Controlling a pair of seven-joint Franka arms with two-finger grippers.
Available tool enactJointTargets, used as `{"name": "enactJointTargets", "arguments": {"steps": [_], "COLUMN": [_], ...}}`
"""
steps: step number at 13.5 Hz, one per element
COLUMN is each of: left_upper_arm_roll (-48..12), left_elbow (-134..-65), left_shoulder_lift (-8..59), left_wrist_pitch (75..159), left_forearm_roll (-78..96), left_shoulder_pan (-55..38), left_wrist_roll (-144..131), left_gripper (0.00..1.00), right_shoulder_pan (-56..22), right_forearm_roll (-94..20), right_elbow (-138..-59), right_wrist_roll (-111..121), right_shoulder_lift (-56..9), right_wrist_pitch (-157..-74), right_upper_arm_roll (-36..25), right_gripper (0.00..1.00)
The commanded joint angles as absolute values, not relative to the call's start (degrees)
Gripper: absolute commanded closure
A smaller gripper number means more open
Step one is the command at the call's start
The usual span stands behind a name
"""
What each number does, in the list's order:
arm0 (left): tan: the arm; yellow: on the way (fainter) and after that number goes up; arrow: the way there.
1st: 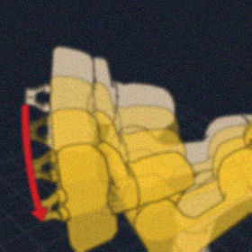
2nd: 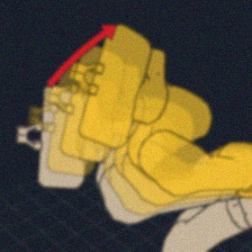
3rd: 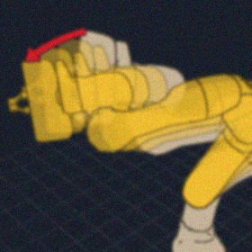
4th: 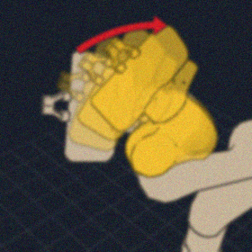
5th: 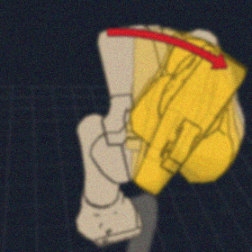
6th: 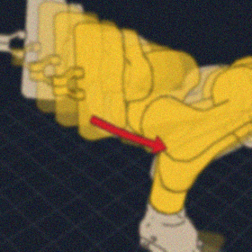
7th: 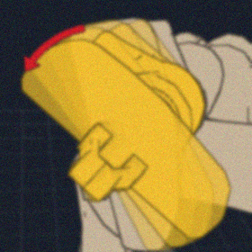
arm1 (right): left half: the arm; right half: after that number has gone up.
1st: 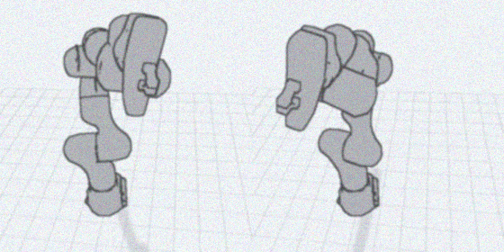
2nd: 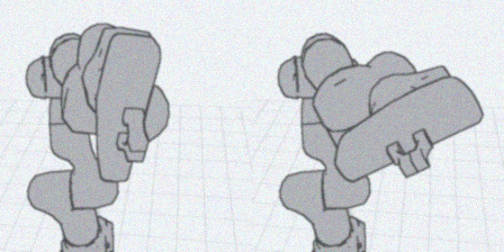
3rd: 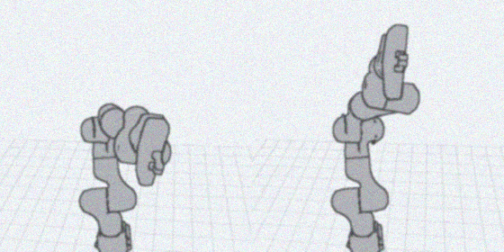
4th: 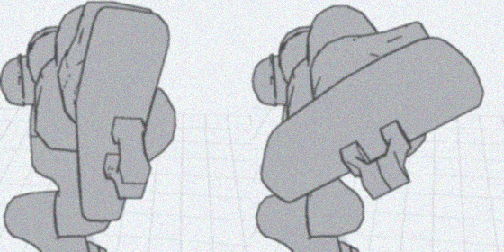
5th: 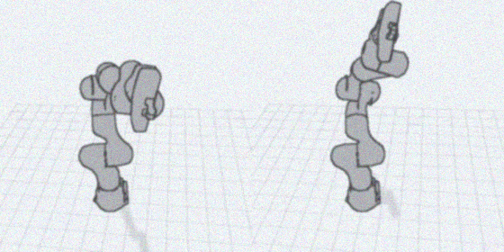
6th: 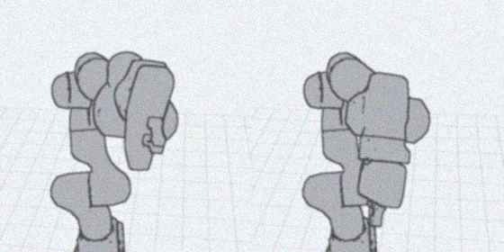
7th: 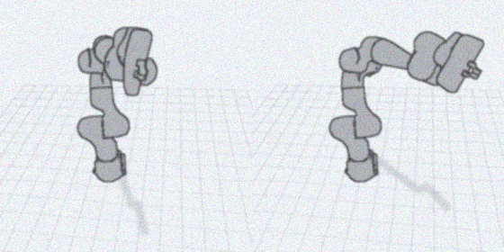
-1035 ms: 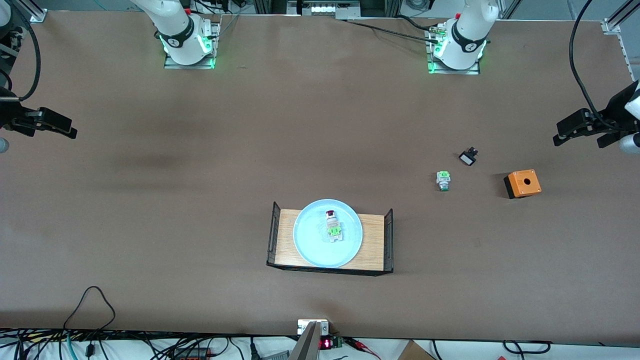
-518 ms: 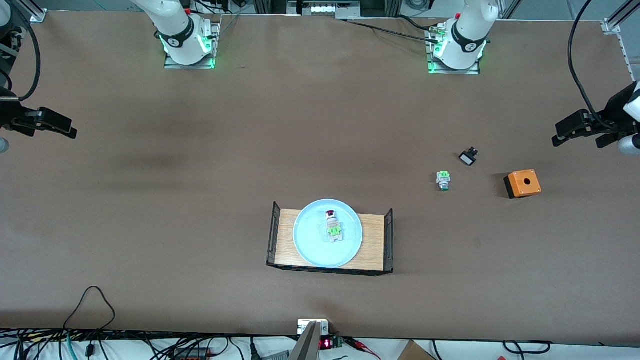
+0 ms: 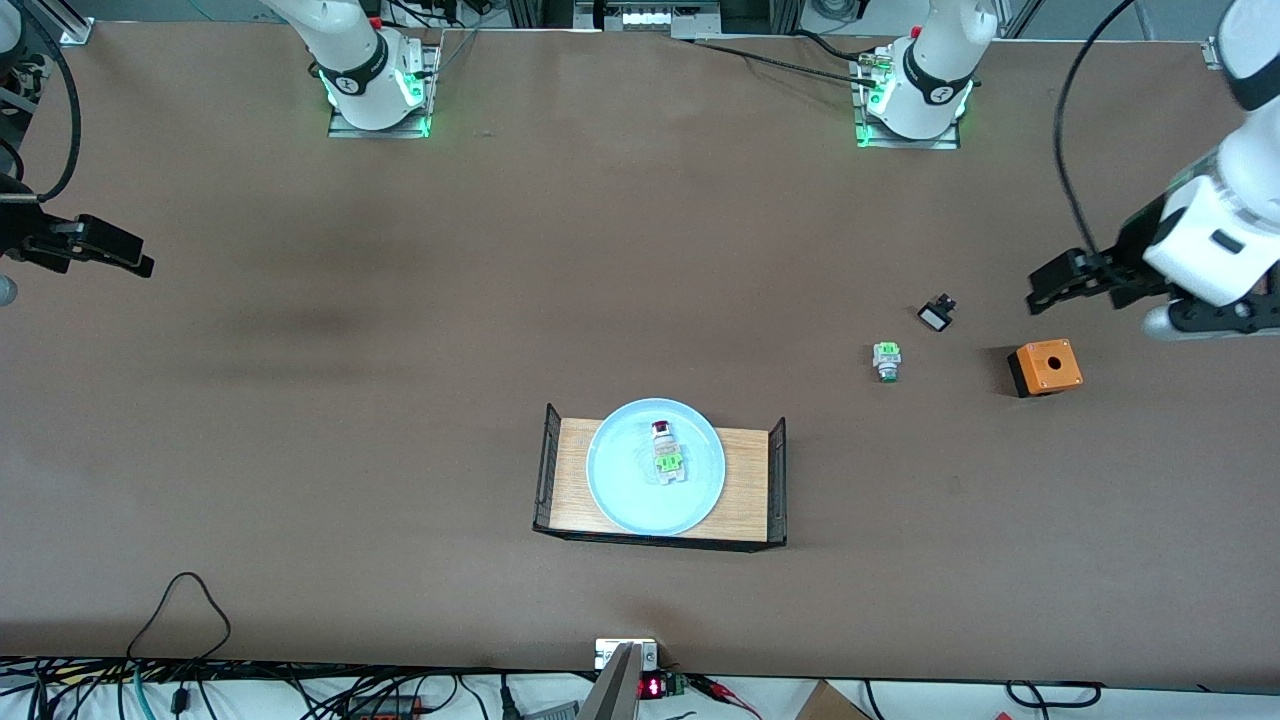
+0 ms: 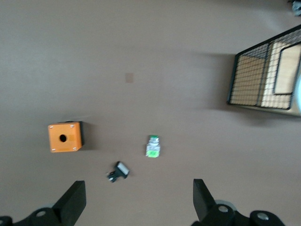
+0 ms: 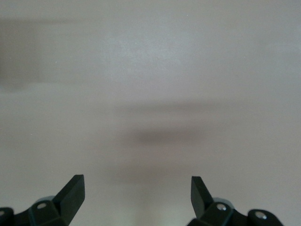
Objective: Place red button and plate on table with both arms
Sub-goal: 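Reach the left gripper down to the green-and-white button on the plate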
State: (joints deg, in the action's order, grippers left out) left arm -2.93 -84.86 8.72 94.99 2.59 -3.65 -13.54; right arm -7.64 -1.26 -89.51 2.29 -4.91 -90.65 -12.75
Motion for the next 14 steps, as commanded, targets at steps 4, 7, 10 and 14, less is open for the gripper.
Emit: {"name": "enactJointTargets", "arguments": {"steps": [4, 7, 10, 14], "left_upper_arm_roll": [-2.6, -2.8, -2.8, -2.8], "left_elbow": [-78.9, -76.2, -71.5, -69.1], "left_shoulder_lift": [15.9, 19.2, 23.2, 27.9], "left_wrist_pitch": [93.9, 94.9, 95.4, 103.9], "left_forearm_roll": [2.0, 2.0, 2.3, 2.7], "left_shoulder_pan": [-10.5, -13.8, -16.3, -20.0], "left_wrist_roll": [-22.0, -25.3, -27.7, -37.7], "left_gripper": [0.0, 0.0, 0.0, 0.0], "right_shoulder_pan": [-7.6, -7.6, -7.6, -7.6], "right_forearm_roll": [-0.5, -0.5, -0.5, -0.5], "right_elbow": [-89.7, -89.7, -89.7, -89.8], "right_wrist_roll": [1.5, 1.5, 1.5, 1.5], "right_shoulder_lift": [-4.1, -4.1, -4.1, -4.2], "right_wrist_pitch": [-90.0, -90.0, -90.0, -90.0], "right_upper_arm_roll": [-12.8, -12.8, -12.8, -12.8], "right_gripper": [0.0, 0.0, 0.0, 0.0]}}
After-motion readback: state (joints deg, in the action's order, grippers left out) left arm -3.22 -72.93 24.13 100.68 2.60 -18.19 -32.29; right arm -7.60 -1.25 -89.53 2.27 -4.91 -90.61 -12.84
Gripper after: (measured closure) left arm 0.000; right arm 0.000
